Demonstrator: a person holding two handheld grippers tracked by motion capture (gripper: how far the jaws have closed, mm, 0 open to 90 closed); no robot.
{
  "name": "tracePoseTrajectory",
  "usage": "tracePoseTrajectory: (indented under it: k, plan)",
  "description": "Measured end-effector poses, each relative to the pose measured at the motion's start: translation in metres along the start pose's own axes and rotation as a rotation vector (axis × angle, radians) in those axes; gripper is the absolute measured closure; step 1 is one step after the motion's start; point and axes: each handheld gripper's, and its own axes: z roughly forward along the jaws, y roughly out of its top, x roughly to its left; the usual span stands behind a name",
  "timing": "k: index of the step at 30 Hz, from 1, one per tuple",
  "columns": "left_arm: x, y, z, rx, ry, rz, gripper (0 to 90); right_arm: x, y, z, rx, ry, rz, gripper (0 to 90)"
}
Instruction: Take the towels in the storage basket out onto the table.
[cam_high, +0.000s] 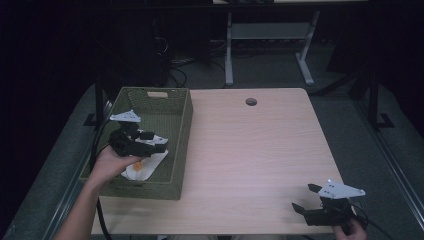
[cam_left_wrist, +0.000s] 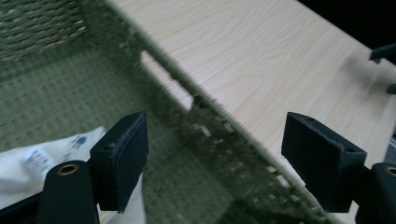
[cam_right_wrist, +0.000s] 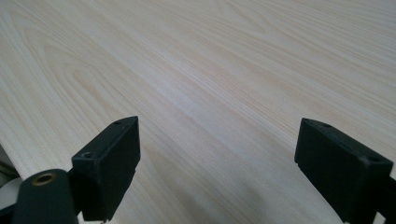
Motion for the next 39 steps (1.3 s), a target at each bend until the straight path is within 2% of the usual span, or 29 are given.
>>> tracePoseTrajectory:
  k: [6, 12, 16, 21, 26, 27, 30, 35, 39]
  plan:
    - [0.018, -0.007, -0.003, 0.013, 0.048, -0.053, 22.8, 0.001, 0.0, 0.0, 0.002, 0.006, 0.002, 14.0]
    - [0.029, -0.012, -0.003, 0.046, 0.094, -0.074, 22.8, 0.0, 0.0, 0.001, 0.003, 0.007, -0.006, 13.9]
    - [0.042, -0.018, -0.001, 0.083, 0.138, -0.126, 22.8, 0.001, 0.0, 0.0, 0.0, 0.009, 0.002, 13.9]
    - [0.048, -0.02, 0.003, 0.117, 0.162, -0.151, 22.7, 0.001, 0.0, 0.0, -0.002, 0.01, 0.006, 13.9]
    - [0.054, -0.022, 0.008, 0.162, 0.225, -0.179, 23.0, 0.001, 0.0, 0.0, -0.002, 0.013, -0.001, 13.9]
    - [0.054, -0.022, 0.008, 0.162, 0.225, -0.179, 23.3, 0.001, 0.0, 0.0, -0.002, 0.013, -0.001, 13.9]
    - [0.059, -0.025, 0.012, 0.204, 0.263, -0.202, 23.3, 0.001, 0.001, 0.0, -0.003, 0.014, 0.001, 13.9]
    - [0.062, -0.026, 0.016, 0.223, 0.283, -0.217, 23.3, 0.001, 0.001, 0.0, -0.005, 0.016, -0.004, 13.9]
    - [0.069, -0.029, 0.018, 0.239, 0.31, -0.258, 23.2, 0.001, 0.001, -0.001, -0.008, 0.016, -0.011, 13.9]
